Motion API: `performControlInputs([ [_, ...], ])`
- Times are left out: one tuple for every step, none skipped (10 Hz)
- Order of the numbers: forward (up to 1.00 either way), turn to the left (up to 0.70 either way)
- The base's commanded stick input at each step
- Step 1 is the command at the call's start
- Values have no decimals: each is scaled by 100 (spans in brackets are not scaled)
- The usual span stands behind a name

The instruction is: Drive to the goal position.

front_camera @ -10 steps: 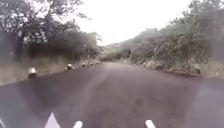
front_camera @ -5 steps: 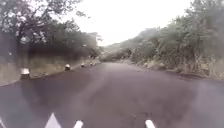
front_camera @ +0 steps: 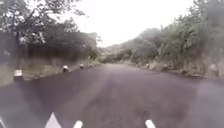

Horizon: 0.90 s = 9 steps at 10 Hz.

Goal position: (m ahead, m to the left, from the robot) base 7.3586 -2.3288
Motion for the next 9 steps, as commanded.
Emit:
performControlInputs([
  [100, 0],
  [100, 0],
  [100, 0],
  [100, 0],
  [100, 0],
  [100, 0],
  [100, 0],
  [100, 0],
  [100, 0],
])
